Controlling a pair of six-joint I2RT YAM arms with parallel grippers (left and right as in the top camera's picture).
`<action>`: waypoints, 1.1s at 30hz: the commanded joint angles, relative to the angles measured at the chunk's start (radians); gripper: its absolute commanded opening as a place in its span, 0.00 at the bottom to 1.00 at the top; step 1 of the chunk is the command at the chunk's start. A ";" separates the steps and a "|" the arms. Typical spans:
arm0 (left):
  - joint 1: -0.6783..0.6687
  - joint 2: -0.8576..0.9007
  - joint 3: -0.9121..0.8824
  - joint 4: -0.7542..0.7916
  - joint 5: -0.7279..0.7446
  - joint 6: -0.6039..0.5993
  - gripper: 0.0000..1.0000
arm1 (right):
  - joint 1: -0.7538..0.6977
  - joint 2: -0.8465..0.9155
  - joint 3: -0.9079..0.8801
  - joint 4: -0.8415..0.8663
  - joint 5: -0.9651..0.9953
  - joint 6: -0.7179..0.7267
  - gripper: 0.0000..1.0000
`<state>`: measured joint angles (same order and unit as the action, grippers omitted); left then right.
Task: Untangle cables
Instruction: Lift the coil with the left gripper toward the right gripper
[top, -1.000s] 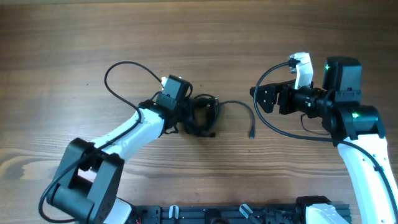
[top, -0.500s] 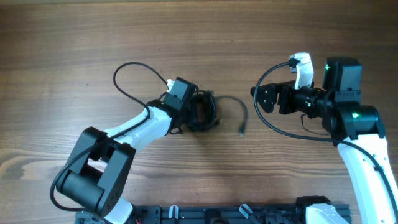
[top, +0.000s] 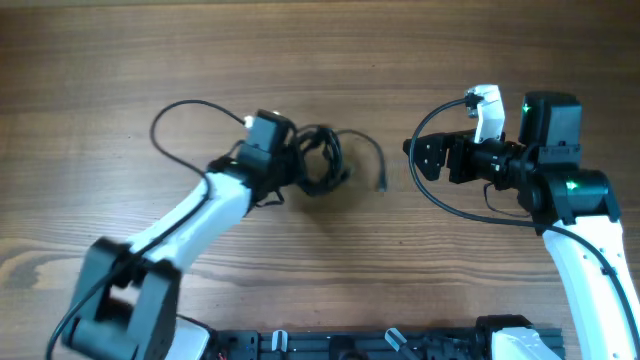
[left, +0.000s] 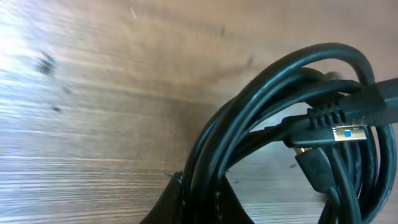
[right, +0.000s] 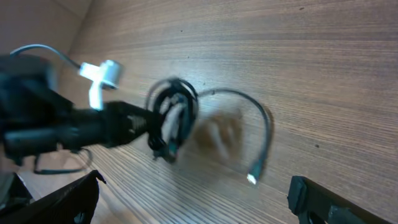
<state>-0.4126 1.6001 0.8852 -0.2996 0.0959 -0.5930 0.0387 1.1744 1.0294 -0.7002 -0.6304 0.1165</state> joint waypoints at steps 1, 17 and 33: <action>0.081 -0.109 0.021 -0.008 0.184 -0.081 0.04 | 0.002 0.007 0.023 0.000 0.008 0.018 1.00; 0.154 -0.136 0.021 -0.007 0.465 -0.547 0.04 | 0.013 0.007 0.023 0.000 -0.016 0.078 1.00; 0.154 -0.136 0.021 -0.003 0.515 -0.980 0.04 | 0.326 0.034 0.023 0.126 0.189 0.393 0.86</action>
<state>-0.2661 1.4864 0.8856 -0.3119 0.5682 -1.4597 0.3092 1.1774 1.0294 -0.5957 -0.5137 0.4408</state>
